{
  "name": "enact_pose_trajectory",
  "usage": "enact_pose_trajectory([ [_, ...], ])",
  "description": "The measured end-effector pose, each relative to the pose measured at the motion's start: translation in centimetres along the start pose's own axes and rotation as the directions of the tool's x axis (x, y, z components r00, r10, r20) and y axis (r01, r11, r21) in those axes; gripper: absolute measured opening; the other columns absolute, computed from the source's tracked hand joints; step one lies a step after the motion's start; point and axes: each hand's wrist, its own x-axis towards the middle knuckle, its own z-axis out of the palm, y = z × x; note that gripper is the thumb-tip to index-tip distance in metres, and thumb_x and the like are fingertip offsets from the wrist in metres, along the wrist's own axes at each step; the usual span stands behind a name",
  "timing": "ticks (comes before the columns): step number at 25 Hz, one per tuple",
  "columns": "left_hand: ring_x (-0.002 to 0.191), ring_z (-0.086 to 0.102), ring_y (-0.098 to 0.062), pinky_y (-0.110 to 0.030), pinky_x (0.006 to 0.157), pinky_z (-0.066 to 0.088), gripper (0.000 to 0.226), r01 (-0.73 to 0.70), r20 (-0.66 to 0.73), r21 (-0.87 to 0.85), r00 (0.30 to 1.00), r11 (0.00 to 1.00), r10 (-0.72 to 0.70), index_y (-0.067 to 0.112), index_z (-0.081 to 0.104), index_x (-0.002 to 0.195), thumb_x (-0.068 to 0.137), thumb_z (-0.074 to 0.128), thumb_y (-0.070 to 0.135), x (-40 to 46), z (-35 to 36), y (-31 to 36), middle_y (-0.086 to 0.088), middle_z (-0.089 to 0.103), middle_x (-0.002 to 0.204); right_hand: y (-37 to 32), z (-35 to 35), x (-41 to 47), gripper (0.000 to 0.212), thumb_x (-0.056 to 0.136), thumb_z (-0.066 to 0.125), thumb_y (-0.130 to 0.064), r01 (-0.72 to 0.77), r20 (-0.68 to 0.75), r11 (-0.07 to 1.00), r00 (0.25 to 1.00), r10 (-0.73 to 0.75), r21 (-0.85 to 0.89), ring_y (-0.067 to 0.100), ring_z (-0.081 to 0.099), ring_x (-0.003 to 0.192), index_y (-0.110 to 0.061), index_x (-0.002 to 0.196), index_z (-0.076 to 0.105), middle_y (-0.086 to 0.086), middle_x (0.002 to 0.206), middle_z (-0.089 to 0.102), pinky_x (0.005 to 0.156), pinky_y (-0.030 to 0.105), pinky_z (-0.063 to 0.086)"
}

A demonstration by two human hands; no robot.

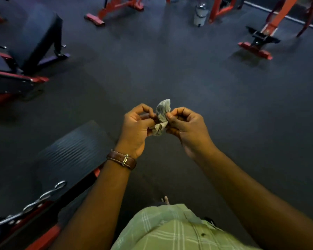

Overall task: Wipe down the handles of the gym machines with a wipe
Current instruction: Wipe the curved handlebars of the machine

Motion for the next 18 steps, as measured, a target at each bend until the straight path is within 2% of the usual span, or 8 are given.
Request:
enact_pose_trajectory([
  [2,0.081,0.072,-0.025,-0.039,0.068,0.06,0.032,-0.012,-0.014,0.042,1.0,0.999,0.013,0.008,0.068,0.081,0.086,0.05,-0.018,5.2,-0.2,1.5,-0.011,0.074,0.086,-1.4,0.4,5.7,0.005,0.093,0.064,-0.009,-0.019,0.033,0.997,0.999,0.016,0.075,0.022,0.069,0.078,-0.004,0.093,0.061,0.01,0.083,0.07,0.07,0.034,0.058],
  [5,0.076,0.073,-0.025,-0.037,0.063,0.059,0.031,-0.027,-0.107,0.09,0.994,0.996,0.037,0.006,0.074,0.084,0.086,0.051,-0.014,12.4,-0.5,3.3,-0.011,0.075,0.083,-2.8,1.3,13.3,0.028,0.086,0.071,-0.012,-0.007,0.077,0.994,0.997,-0.001,0.107,0.027,0.07,0.083,0.004,0.107,0.059,0.016,0.09,0.07,0.071,0.034,0.06],
  [7,0.072,0.07,-0.022,-0.032,0.057,0.056,0.026,-0.04,-0.189,0.103,0.98,0.994,0.059,0.005,0.072,0.081,0.086,0.053,-0.012,17.7,-1.5,3.7,-0.011,0.072,0.081,-3.0,2.4,19.1,0.037,0.08,0.076,-0.005,-0.011,0.136,0.997,0.991,0.001,0.074,0.03,0.07,0.089,0.007,0.11,0.057,0.022,0.096,0.068,0.074,0.034,0.06],
  [9,0.075,0.069,-0.02,-0.028,0.058,0.054,0.027,-0.066,-0.251,0.118,0.963,0.991,0.094,0.008,0.07,0.081,0.083,0.055,-0.014,23.6,-3.2,3.5,-0.013,0.07,0.086,-2.7,4.0,25.8,0.032,0.08,0.073,0.007,-0.012,0.183,0.999,0.983,0.003,0.046,0.032,0.069,0.091,0.008,0.108,0.058,0.028,0.1,0.066,0.075,0.034,0.06],
  [11,0.084,0.069,-0.022,-0.03,0.065,0.057,0.031,-0.079,-0.308,0.108,0.945,0.991,0.108,0.011,0.069,0.083,0.079,0.057,-0.018,29.2,-4.9,3.2,-0.016,0.069,0.093,-2.3,5.7,32.3,0.019,0.083,0.068,0.011,-0.001,0.221,1.0,0.975,-0.004,0.023,0.033,0.07,0.091,0.005,0.1,0.061,0.025,0.097,0.068,0.076,0.036,0.06],
  [13,0.09,0.069,-0.025,-0.036,0.069,0.06,0.032,-0.093,-0.385,0.061,0.917,0.994,0.109,0.008,0.066,0.087,0.078,0.057,-0.021,35.6,-6.6,3.3,-0.021,0.068,0.1,-2.3,8.2,40.1,0.012,0.087,0.063,0.01,0.027,0.305,0.998,0.952,-0.006,-0.064,0.036,0.069,0.09,-0.001,0.091,0.065,0.023,0.094,0.069,0.079,0.043,0.06],
  [15,0.093,0.07,-0.026,-0.038,0.071,0.06,0.033,-0.086,-0.442,-0.036,0.895,0.996,0.062,0.007,0.063,0.095,0.079,0.059,-0.021,41.3,-8.3,4.6,-0.022,0.067,0.106,-3.0,11.1,47.4,0.015,0.09,0.057,0.009,0.047,0.396,0.983,0.918,0.027,-0.177,0.04,0.067,0.09,-0.001,0.085,0.068,0.023,0.092,0.068,0.082,0.051,0.059],
  [18,0.095,0.07,-0.029,-0.04,0.073,0.06,0.04,-0.131,-0.543,-0.159,0.839,0.979,0.024,0.013,0.062,0.107,0.081,0.063,-0.017,48.1,-11.6,7.2,-0.02,0.07,0.106,-4.7,16.0,56.2,0.022,0.092,0.053,0.009,0.07,0.518,0.971,0.853,0.061,-0.229,0.037,0.069,0.088,-0.001,0.085,0.071,0.019,0.09,0.072,0.081,0.051,0.059],
])
